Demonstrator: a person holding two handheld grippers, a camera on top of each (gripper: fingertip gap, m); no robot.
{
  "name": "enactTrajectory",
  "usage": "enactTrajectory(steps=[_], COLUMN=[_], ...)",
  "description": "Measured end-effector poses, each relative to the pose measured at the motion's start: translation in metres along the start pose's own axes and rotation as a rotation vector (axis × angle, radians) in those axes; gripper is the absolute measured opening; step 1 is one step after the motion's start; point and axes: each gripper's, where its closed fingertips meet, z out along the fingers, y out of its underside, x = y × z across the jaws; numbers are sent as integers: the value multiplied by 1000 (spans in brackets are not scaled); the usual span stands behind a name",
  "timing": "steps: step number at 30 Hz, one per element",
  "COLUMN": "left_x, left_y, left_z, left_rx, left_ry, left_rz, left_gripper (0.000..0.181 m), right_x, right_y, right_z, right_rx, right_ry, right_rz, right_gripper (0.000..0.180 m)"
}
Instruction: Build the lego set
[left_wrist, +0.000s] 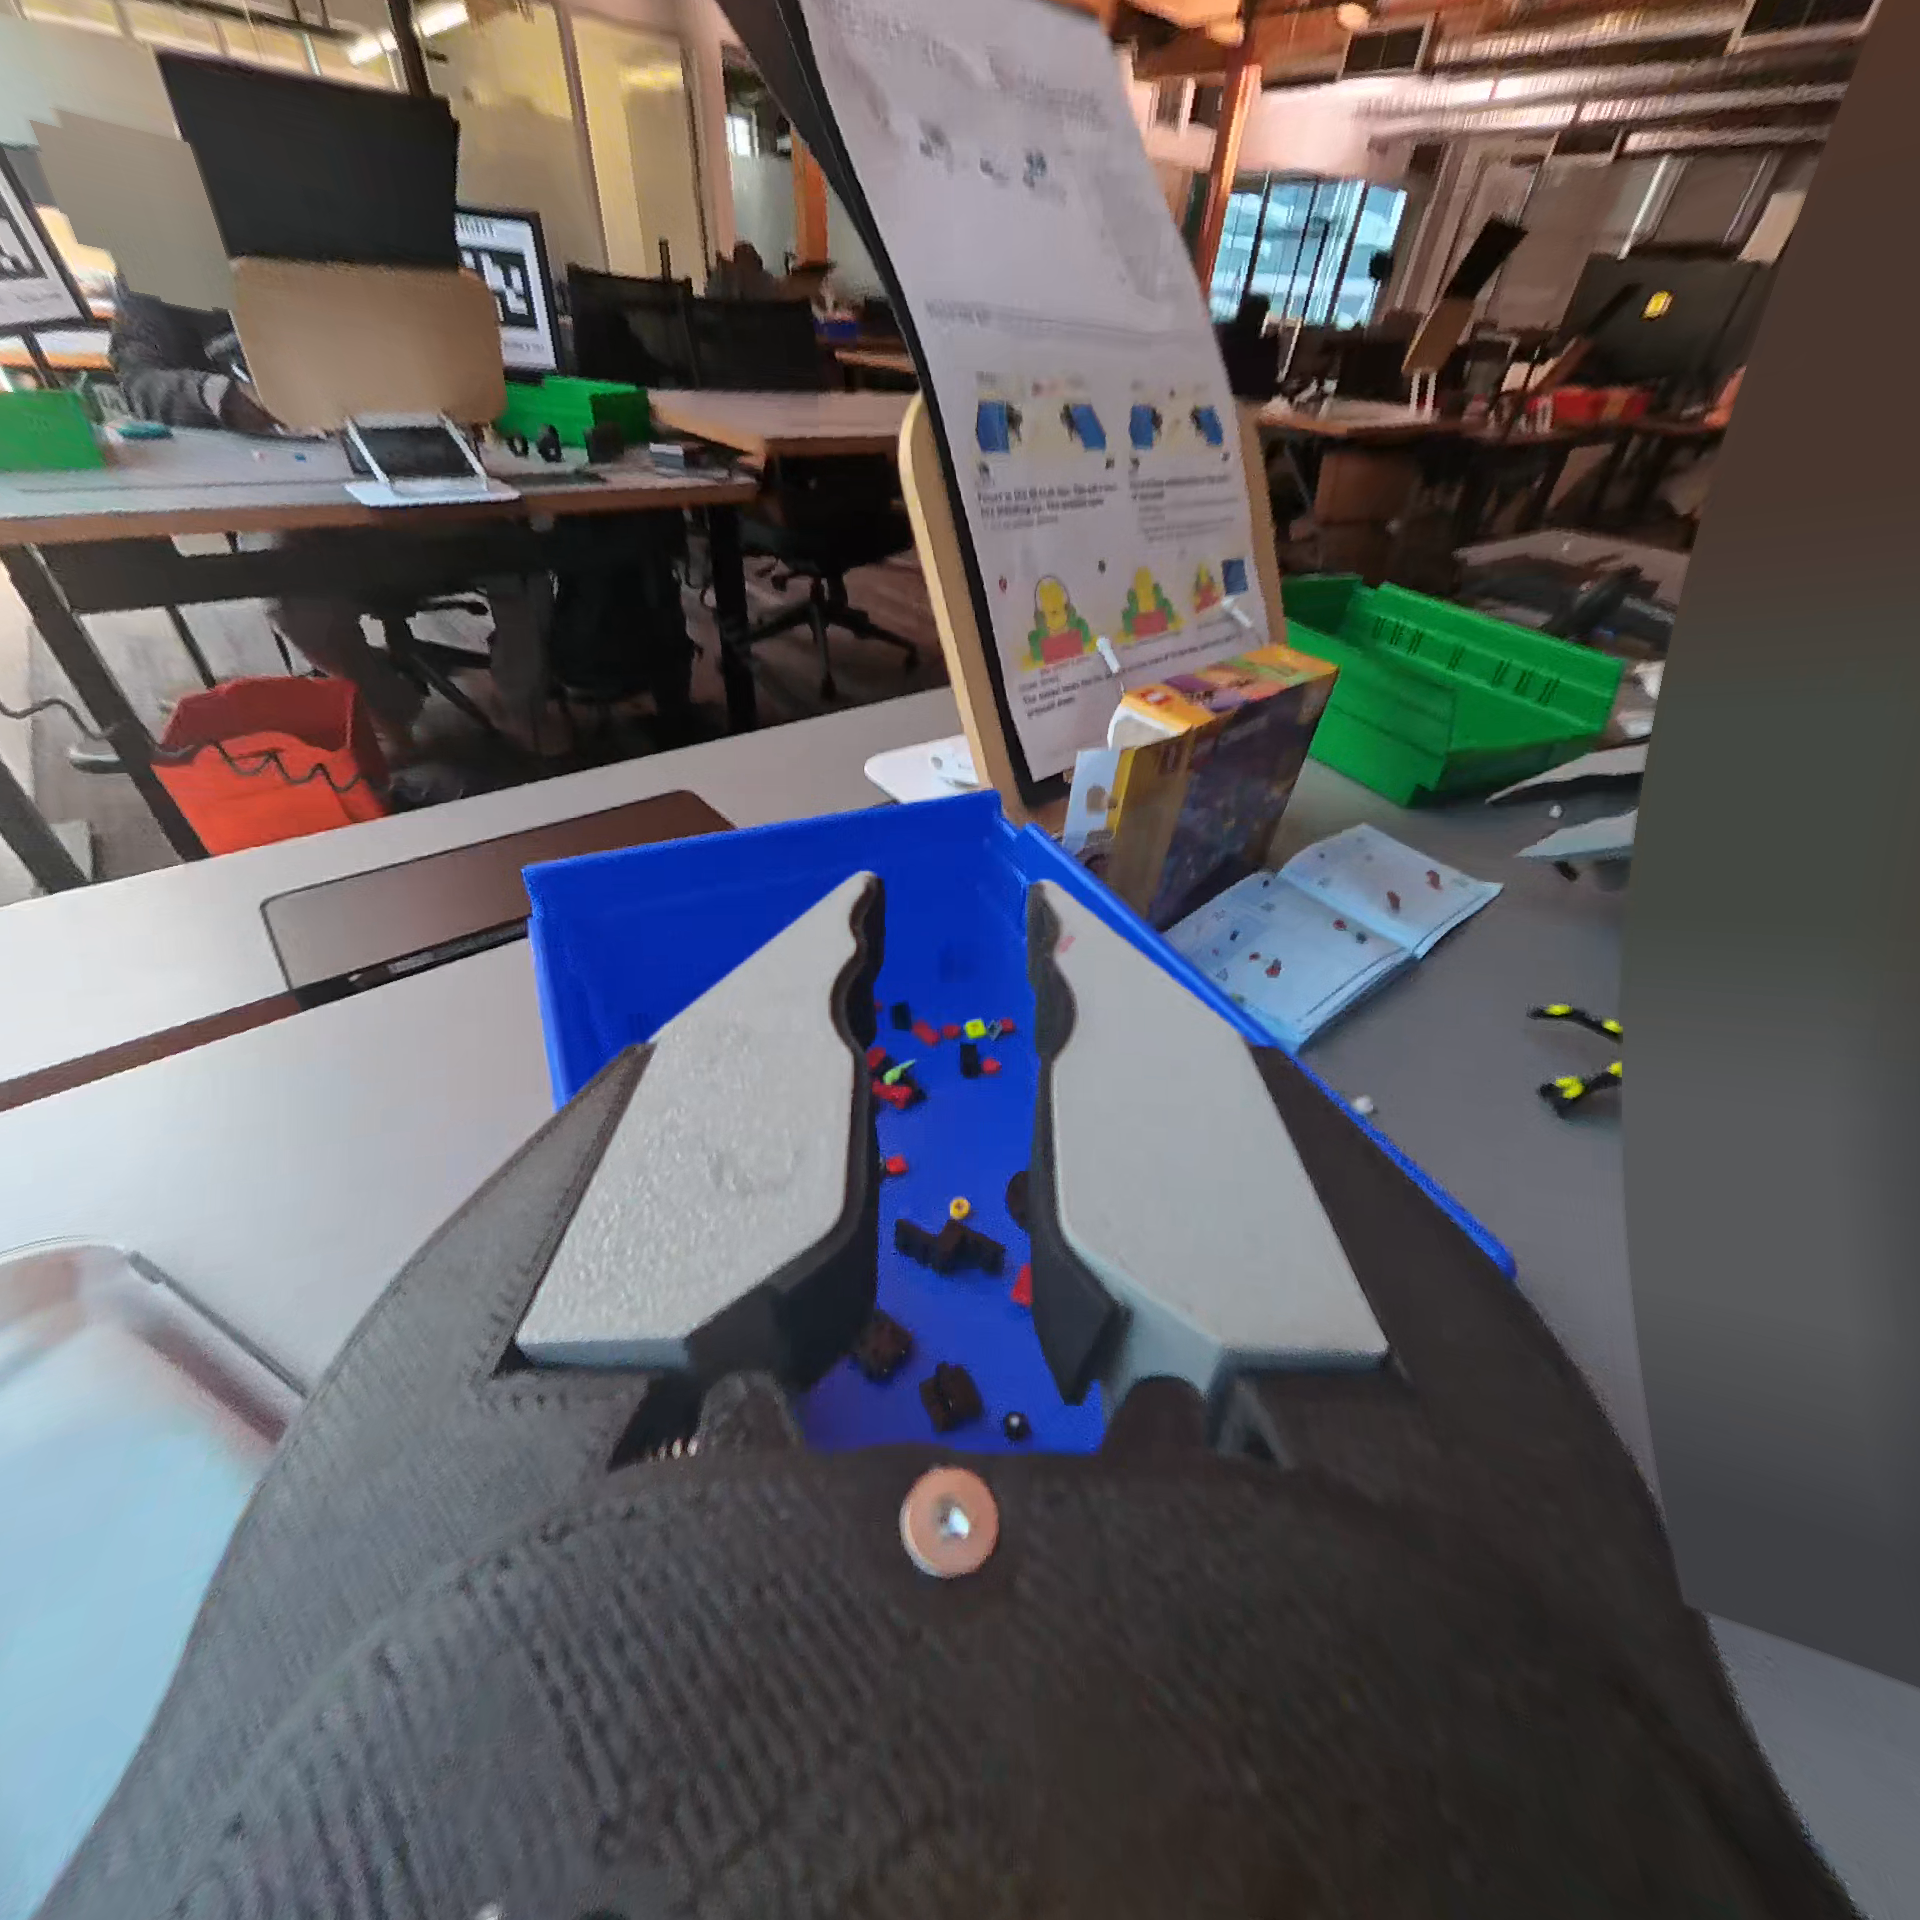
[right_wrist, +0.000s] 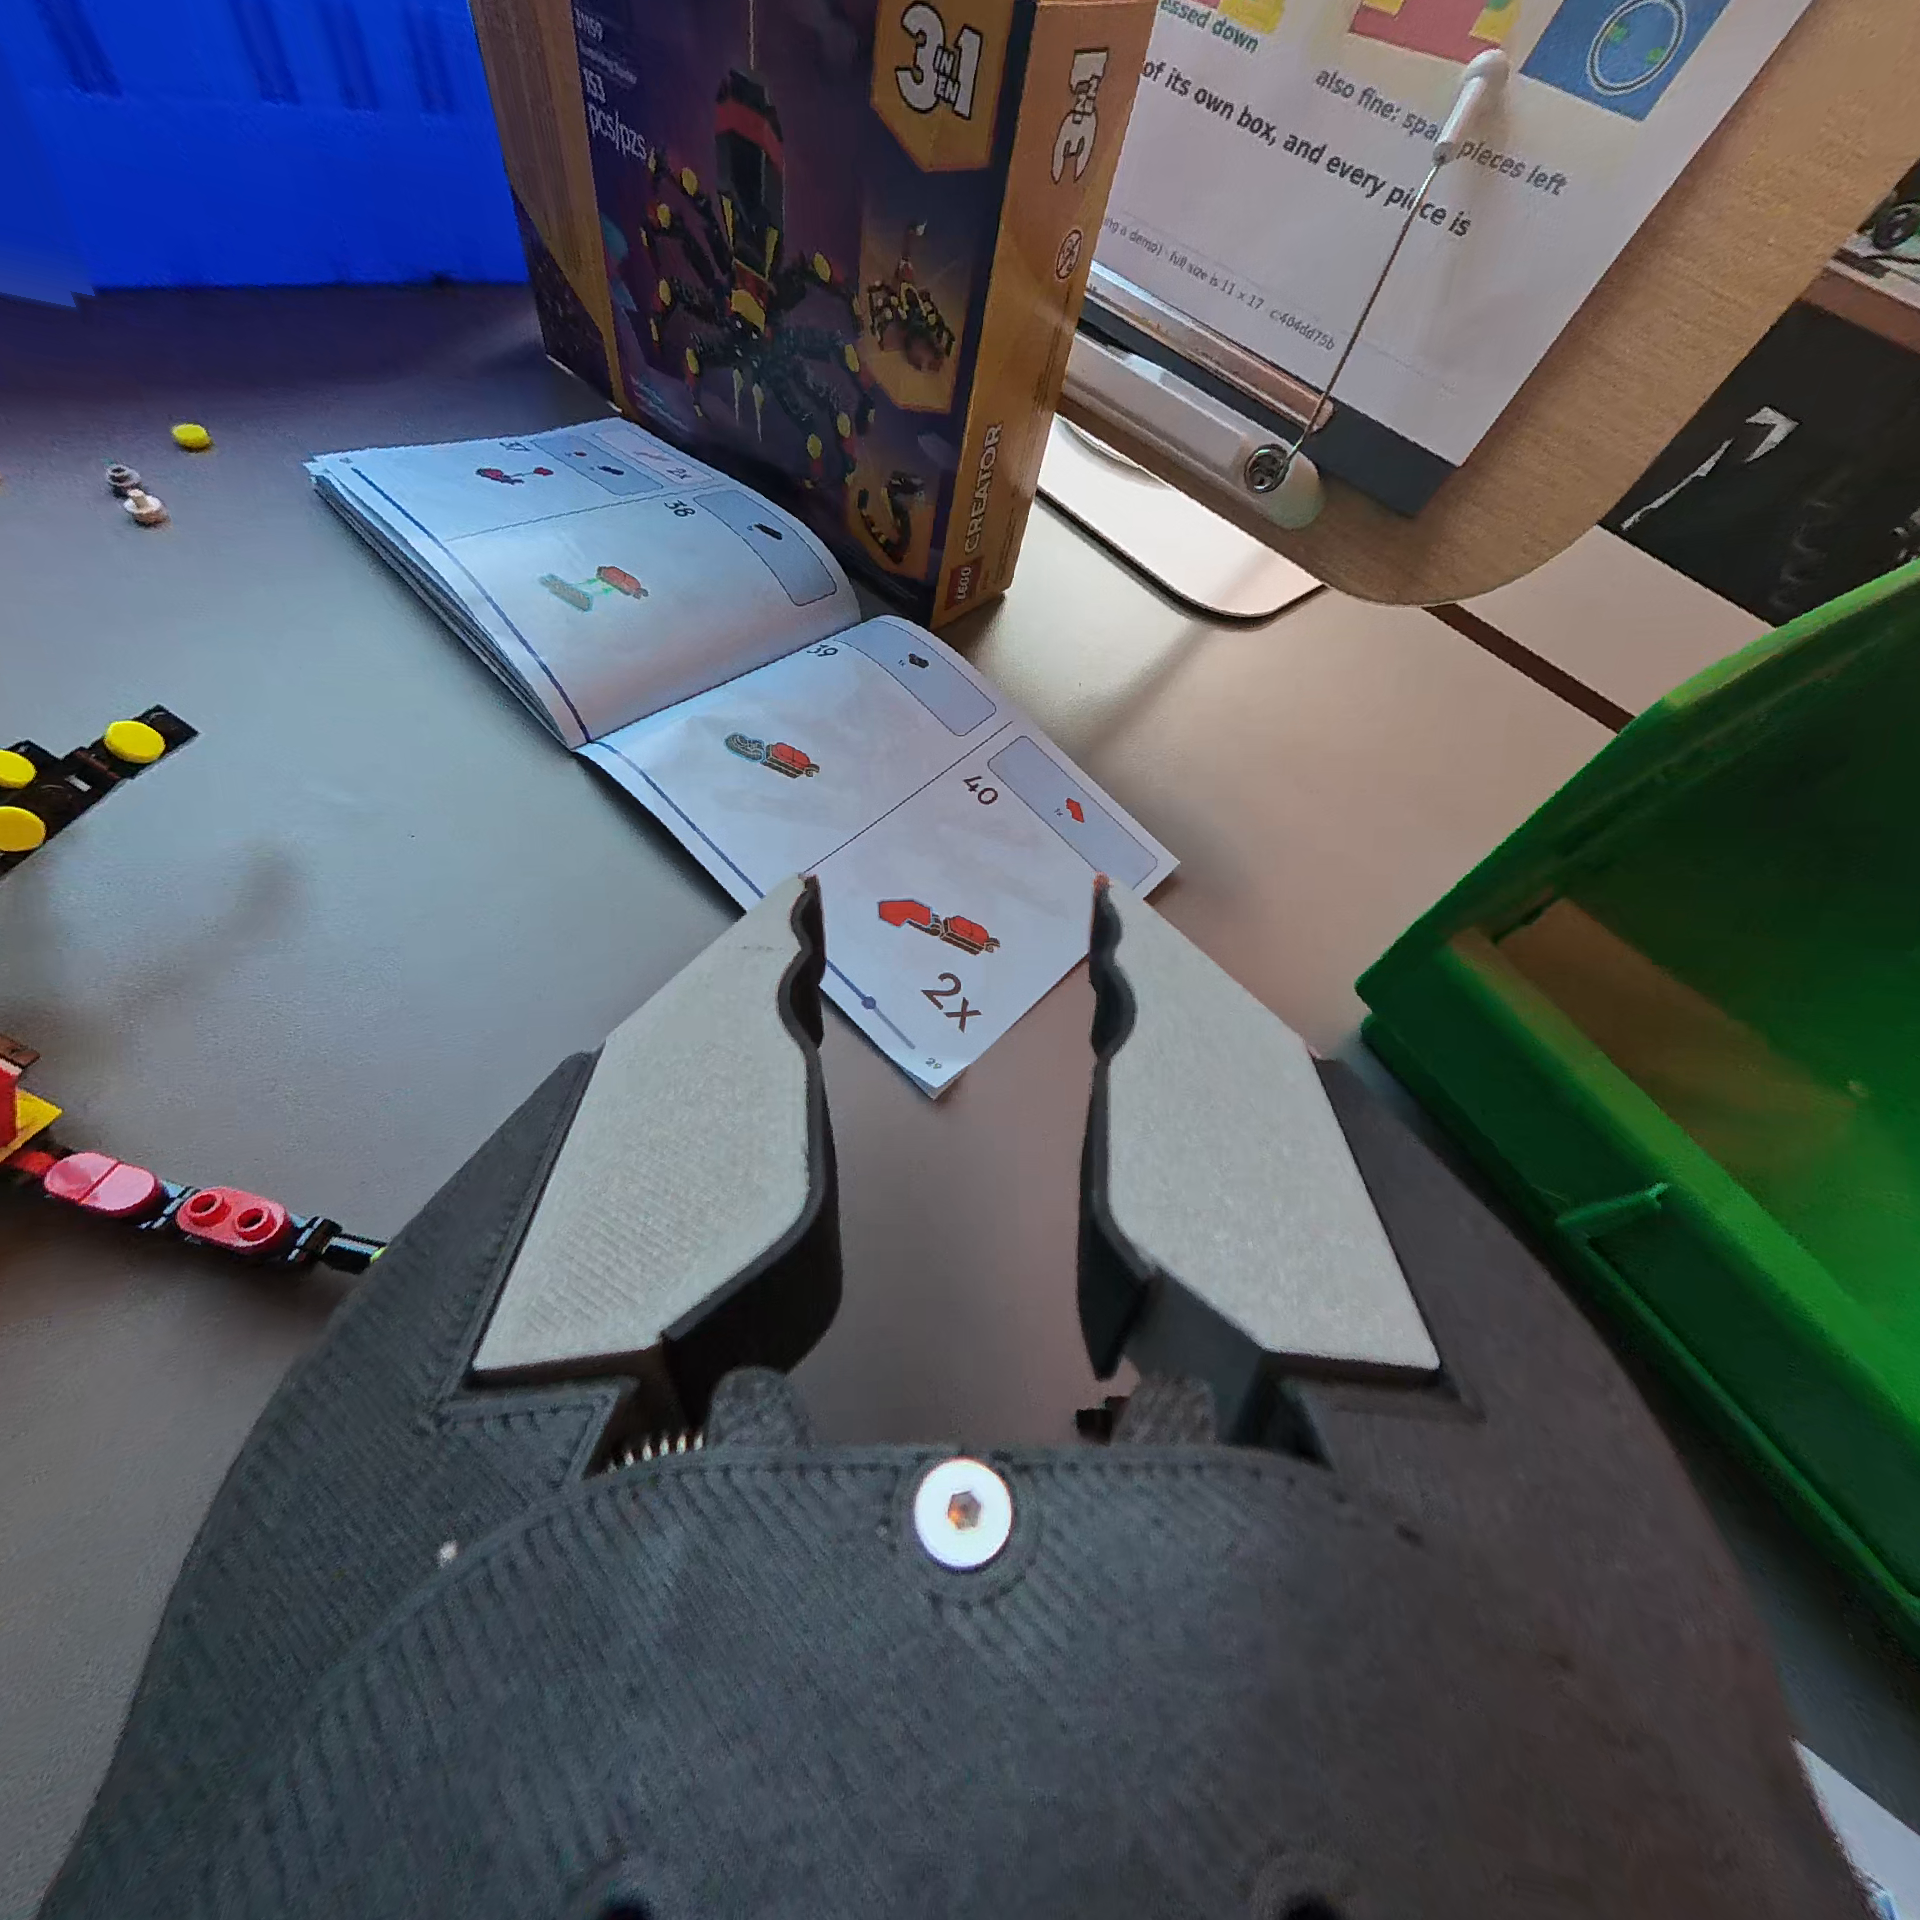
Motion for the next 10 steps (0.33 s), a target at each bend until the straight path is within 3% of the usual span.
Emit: enactTrajectory(steps=[3,5,7,10], left_x=[-9,-6,-9,-16], left_y=[-15,-25,-9,-6], left_z=[-7,-18,-8,-6], left_rx=[69,144,47,51], left_ry=[-80,-38,-27,-70], left_rz=[67,22,-4,43], left_gripper=[28,27,25,25], right_x=[2,3,5,7], right_y=[1,0,0,1], right_z=[1,0,1,2], right_rx=[-4,-2,-2,-10], right_ry=[-2,2,9,15], right_rz=[13,19,20,21], right_gripper=[50,51,50,50])
